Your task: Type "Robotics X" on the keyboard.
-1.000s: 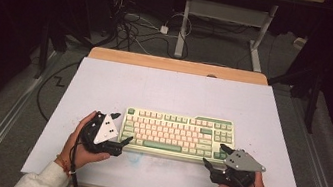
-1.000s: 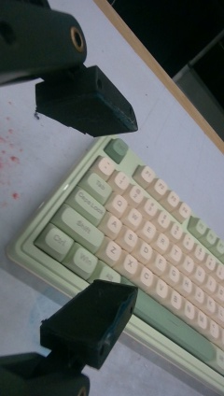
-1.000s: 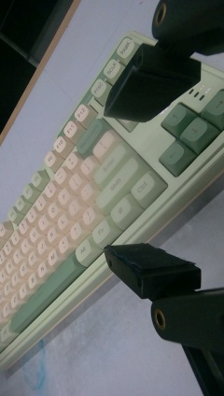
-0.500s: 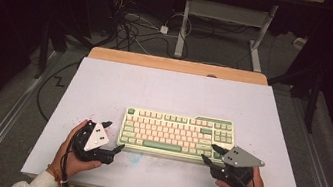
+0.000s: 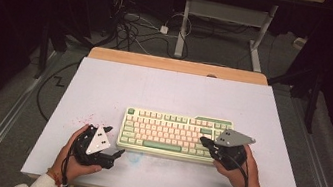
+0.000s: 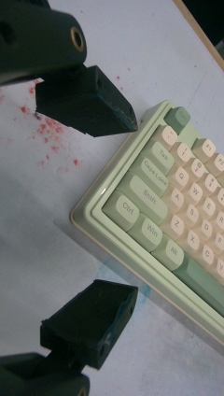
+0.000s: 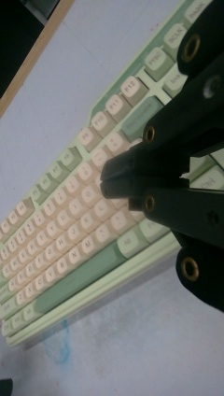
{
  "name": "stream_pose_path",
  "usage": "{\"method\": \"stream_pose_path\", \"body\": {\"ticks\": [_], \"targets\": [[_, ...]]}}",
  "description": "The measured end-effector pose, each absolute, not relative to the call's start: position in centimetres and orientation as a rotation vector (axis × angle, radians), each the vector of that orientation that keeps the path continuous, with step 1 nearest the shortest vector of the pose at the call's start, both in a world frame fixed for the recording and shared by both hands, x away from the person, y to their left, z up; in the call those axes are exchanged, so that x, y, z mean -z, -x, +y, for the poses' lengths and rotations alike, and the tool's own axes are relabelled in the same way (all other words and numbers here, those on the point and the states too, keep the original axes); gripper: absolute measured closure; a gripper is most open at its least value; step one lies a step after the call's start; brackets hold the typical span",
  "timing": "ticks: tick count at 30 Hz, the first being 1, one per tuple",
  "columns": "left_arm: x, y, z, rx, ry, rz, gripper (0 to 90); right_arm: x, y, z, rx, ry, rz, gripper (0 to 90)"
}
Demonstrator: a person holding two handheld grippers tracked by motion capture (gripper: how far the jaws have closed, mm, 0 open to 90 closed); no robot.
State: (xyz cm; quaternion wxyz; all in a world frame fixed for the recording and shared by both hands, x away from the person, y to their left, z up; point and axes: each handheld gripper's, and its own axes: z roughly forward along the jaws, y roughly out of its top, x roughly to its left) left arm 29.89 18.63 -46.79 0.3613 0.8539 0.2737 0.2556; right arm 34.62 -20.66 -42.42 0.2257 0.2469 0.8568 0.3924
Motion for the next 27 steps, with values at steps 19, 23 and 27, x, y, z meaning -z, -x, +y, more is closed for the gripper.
{"method": "stream_pose_path", "body": {"ticks": [19,23,27], "targets": [[46.9,-29.9,18.7,-0.642,-2.212,0.702,17.8,44.2,-39.1,-14.5,-0.968,-0.63,2.469,90.0],[47.0,-29.8,18.7,-0.642,-2.216,0.696,17.8,44.6,-39.6,-14.3,-0.953,-0.643,2.475,90.0],[47.0,-29.9,18.7,-0.637,-2.221,0.695,17.8,44.9,-39.9,-14.1,-0.932,-0.644,2.475,90.0]]}}
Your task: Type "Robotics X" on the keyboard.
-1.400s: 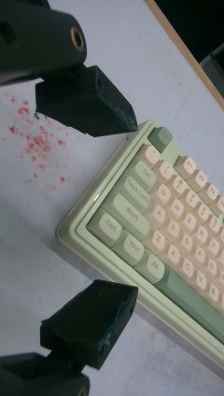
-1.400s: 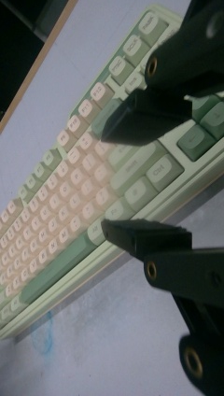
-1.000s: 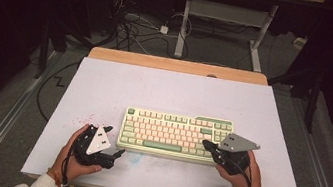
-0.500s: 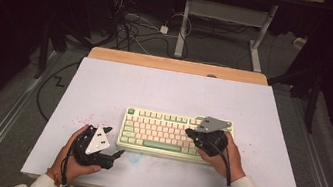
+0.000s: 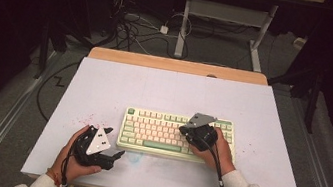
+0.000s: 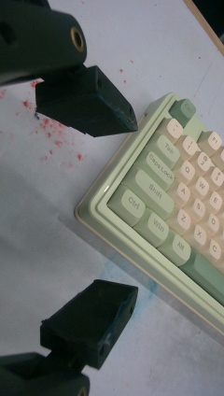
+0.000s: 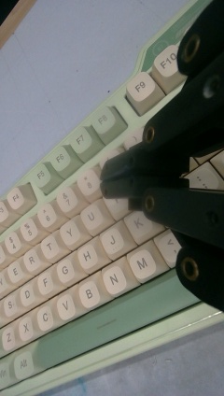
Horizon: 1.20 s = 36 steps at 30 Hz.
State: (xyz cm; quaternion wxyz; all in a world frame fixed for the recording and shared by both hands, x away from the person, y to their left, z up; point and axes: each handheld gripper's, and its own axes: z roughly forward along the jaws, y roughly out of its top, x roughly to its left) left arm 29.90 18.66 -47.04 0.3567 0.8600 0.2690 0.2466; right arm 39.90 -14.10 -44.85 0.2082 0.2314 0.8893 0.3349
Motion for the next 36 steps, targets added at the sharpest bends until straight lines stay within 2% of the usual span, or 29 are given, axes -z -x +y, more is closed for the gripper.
{"method": "stream_pose_path", "body": {"ticks": [8,27,33,36], "targets": [[47.1,-29.9,18.6,-0.635,-2.232,0.691,17.8,44.9,-40.1,-13.7,-0.87,-0.646,2.504,90.0],[47.3,-30.1,18.5,-0.632,-2.254,0.677,17.9,43.3,-38.8,-14.9,-1.046,-0.641,2.42,88.9],[47.4,-30.2,18.5,-0.632,-2.263,0.68,17.9,42.9,-38.3,-15.0,-1.066,-0.632,2.4,86.1],[47.4,-30.2,18.5,-0.634,-2.263,0.68,17.9,42.6,-38.1,-15.0,-1.079,-0.624,2.389,78.9]]}}
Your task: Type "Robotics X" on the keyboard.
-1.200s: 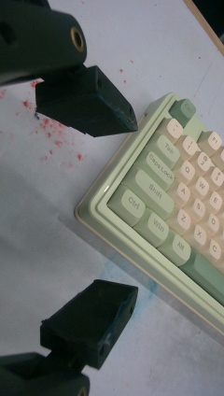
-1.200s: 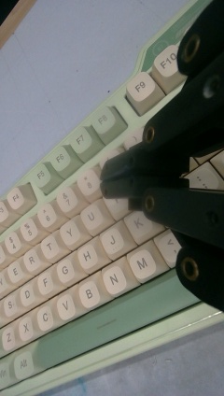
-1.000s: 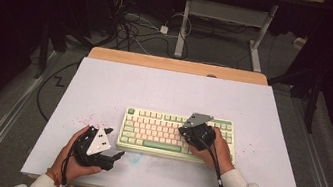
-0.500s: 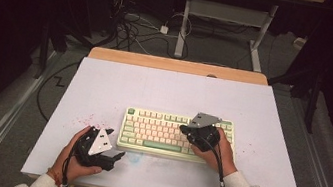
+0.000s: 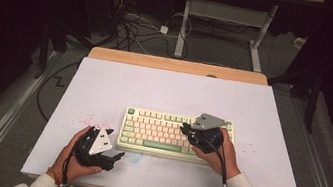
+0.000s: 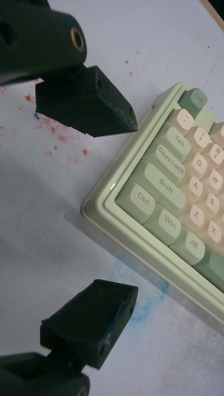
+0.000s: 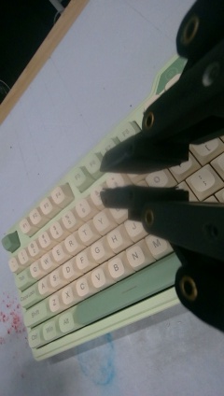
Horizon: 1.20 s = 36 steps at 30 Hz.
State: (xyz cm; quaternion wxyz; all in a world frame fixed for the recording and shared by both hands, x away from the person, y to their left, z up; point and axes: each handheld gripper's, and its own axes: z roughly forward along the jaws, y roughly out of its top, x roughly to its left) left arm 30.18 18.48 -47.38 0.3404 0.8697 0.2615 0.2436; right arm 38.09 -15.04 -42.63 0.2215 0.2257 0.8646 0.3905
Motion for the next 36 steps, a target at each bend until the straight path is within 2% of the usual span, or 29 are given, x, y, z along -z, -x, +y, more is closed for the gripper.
{"method": "stream_pose_path", "body": {"ticks": [9,14,20,24,36], "targets": [[47.5,-30.4,18.5,-0.631,-2.272,0.679,17.8,42.3,-37.5,-15.3,-1.126,-0.599,2.366,44.2],[47.4,-30.4,18.7,-0.63,-2.266,0.688,17.7,42.2,-37.2,-16.0,-1.155,-0.631,2.289,33.1],[47.2,-30.4,18.8,-0.628,-2.243,0.717,18.5,41.7,-36.5,-16.9,-1.176,-0.658,2.225,28.6],[46.8,-30.3,19.1,-0.577,-2.209,0.719,29.4,41.7,-36.0,-17.6,-1.174,-0.662,2.197,26.9],[46.4,-30.4,19.4,-0.587,-2.182,0.797,34.3,42.0,-34.2,-20.0,-1.141,-0.668,2.158,26.3]]}}
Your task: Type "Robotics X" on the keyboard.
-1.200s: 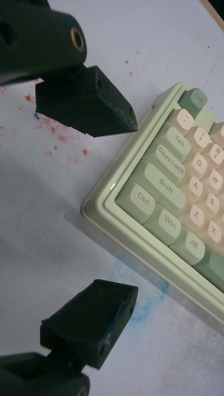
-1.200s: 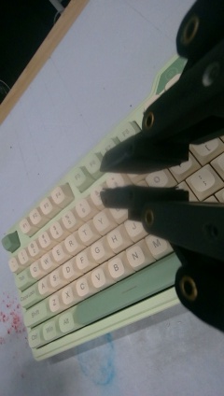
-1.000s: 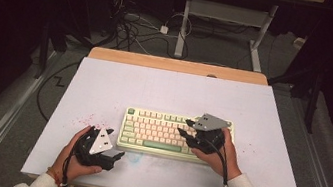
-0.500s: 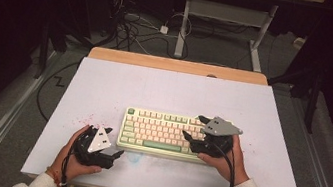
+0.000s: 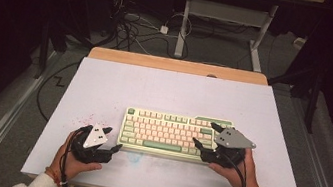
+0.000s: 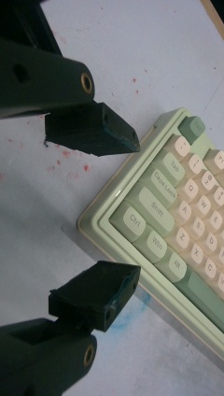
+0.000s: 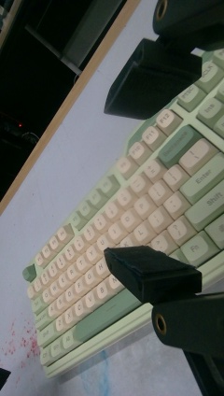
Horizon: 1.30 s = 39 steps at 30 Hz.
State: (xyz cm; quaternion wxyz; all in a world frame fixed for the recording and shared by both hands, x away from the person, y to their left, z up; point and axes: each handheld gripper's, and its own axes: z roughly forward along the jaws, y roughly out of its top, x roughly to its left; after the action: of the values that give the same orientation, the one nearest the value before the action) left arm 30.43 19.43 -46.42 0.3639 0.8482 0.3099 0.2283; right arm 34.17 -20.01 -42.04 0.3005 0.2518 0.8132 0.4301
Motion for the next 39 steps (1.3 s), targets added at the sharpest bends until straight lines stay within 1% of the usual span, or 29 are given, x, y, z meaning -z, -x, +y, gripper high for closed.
{"method": "stream_pose_path", "body": {"ticks": [2,4,5,7,9,14,20,28,31,34,39], "targets": [[46.3,-30.5,19.5,-0.588,-2.184,0.797,41.0,42.1,-33.9,-20.5,-1.142,-0.681,2.148,26.3],[46.1,-30.5,19.6,-0.581,-2.173,0.81,54.1,42.3,-33.6,-21.0,-1.143,-0.688,2.14,26.3],[46.1,-30.6,19.6,-0.57,-2.166,0.809,57.0,42.3,-33.5,-21.3,-1.145,-0.695,2.134,26.3],[45.8,-30.5,19.7,-0.56,-2.161,0.807,66.6,42.5,-33.2,-21.7,-1.153,-0.706,2.132,26.3],[45.6,-30.5,19.7,-0.548,-2.158,0.804,73.7,42.7,-32.8,-22.1,-1.151,-0.703,2.13,26.3],[45.3,-30.5,19.7,-0.503,-2.177,0.792,87.2,43.2,-32.1,-23.0,-1.14,-0.712,2.136,25.8],[44.8,-30.9,18.8,-0.48,-2.216,0.778,87.6,43.8,-31.5,-23.5,-1.146,-0.719,2.143,25.4],[43.4,-32.5,16.3,-0.451,-2.255,0.743,87.6,43.8,-31.1,-23.4,-1.132,-0.714,2.145,25.8],[43.1,-33.2,15.2,-0.45,-2.277,0.727,87.6,43.8,-31.2,-23.4,-1.146,-0.716,2.145,25.3],[42.7,-33.9,14.0,-0.478,-2.306,0.698,87.6,43.9,-31.3,-23.2,-1.134,-0.706,2.156,25.3],[42.2,-35.4,12.4,-0.476,-2.311,0.685,87.6,44.0,-31.3,-23.2,-1.124,-0.703,2.157,25.3]]}}
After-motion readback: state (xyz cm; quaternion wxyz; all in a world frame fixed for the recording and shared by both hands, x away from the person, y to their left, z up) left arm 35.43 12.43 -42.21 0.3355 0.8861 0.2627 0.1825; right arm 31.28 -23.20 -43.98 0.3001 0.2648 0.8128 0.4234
